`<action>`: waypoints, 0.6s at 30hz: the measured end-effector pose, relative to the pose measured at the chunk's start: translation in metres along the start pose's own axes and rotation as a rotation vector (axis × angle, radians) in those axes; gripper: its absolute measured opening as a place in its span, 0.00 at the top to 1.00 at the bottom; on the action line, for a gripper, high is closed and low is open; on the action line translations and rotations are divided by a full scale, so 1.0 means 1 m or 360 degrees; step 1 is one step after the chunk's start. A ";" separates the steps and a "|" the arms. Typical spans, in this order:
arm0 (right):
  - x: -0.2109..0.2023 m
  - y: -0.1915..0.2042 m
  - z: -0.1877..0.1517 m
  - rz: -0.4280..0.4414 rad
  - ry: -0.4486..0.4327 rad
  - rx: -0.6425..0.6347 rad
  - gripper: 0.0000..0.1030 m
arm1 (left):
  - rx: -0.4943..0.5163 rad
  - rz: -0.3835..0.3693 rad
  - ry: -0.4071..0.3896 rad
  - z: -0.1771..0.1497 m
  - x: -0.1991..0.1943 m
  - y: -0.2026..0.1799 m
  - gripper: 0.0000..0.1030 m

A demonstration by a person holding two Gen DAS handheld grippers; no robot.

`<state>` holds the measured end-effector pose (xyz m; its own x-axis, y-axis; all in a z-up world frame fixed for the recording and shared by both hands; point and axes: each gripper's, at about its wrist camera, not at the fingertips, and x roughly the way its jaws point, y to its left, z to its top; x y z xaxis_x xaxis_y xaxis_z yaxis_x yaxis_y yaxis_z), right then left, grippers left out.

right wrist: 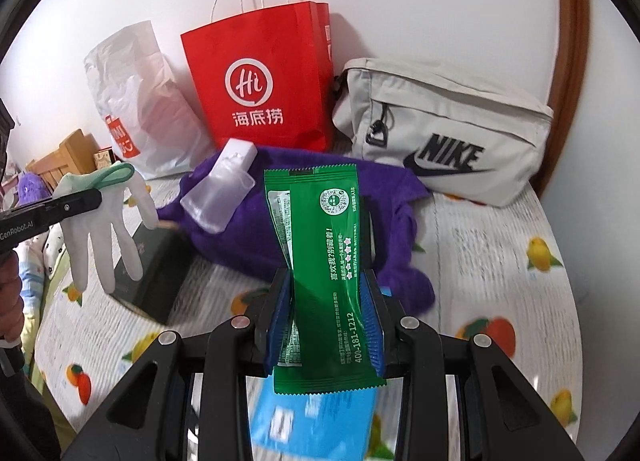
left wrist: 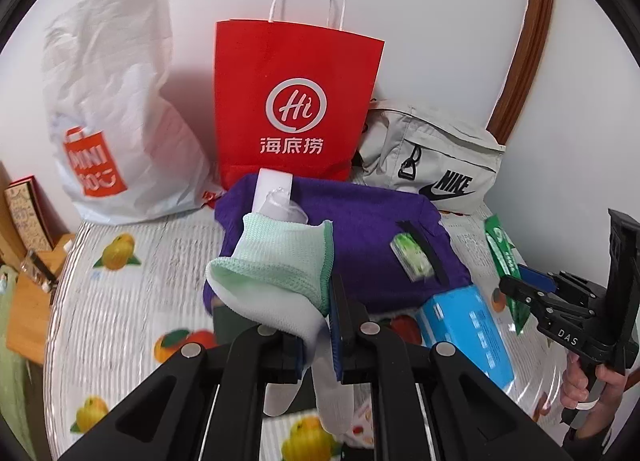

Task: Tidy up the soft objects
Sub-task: 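Lower both tools onto the towel and open them to release the items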

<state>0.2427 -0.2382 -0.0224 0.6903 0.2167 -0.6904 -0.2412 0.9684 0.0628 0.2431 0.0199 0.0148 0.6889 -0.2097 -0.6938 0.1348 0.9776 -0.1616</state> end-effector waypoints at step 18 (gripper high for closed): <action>0.109 0.006 0.059 0.0091 0.0163 -0.0020 0.66 | -0.0012 -0.0126 0.0087 0.058 0.094 0.002 0.90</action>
<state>0.3569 -0.2016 -0.0550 0.6020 0.2571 -0.7560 -0.2873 0.9531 0.0953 0.3497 0.0036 -0.0100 0.6366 -0.2873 -0.7157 0.1819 0.9578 -0.2227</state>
